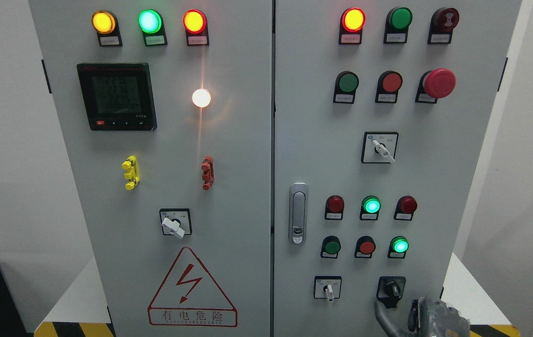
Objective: Flip black knob to close circuit
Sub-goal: 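Raise the right hand up toward the black rotary knob, then grip the black knob with the right hand and twist it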
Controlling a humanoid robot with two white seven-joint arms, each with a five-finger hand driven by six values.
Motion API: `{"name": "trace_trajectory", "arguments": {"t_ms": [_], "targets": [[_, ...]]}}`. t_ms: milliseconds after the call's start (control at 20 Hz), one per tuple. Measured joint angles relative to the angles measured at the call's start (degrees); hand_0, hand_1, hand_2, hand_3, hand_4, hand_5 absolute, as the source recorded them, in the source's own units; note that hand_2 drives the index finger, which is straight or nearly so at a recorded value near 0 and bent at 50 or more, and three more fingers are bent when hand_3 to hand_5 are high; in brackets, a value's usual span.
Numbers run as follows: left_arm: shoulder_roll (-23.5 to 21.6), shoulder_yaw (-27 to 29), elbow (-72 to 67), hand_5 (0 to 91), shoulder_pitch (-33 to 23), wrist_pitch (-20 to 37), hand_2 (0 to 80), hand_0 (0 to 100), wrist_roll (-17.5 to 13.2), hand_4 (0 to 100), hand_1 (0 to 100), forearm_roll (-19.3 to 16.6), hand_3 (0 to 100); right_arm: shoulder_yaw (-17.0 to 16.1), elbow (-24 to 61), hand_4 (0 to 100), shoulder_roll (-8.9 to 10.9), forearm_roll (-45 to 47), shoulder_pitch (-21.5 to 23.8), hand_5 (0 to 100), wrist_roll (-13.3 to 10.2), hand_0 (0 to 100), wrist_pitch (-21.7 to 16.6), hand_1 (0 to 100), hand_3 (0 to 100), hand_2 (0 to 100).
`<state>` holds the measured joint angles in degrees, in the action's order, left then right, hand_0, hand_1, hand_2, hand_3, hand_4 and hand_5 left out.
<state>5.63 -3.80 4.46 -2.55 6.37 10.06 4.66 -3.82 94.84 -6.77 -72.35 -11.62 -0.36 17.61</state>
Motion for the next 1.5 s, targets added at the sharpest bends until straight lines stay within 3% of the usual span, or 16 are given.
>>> {"name": "trace_trajectory", "arguments": {"t_ms": [1500], "targets": [[0.0, 0.0, 0.0, 0.0, 0.0, 0.0, 0.0, 12, 0.0, 0, 56, 0.0, 0, -2.4, -2.2, 99, 2.47, 3.9, -1.7, 100, -0.5, 0, 1.2, 8, 100, 91]]}}
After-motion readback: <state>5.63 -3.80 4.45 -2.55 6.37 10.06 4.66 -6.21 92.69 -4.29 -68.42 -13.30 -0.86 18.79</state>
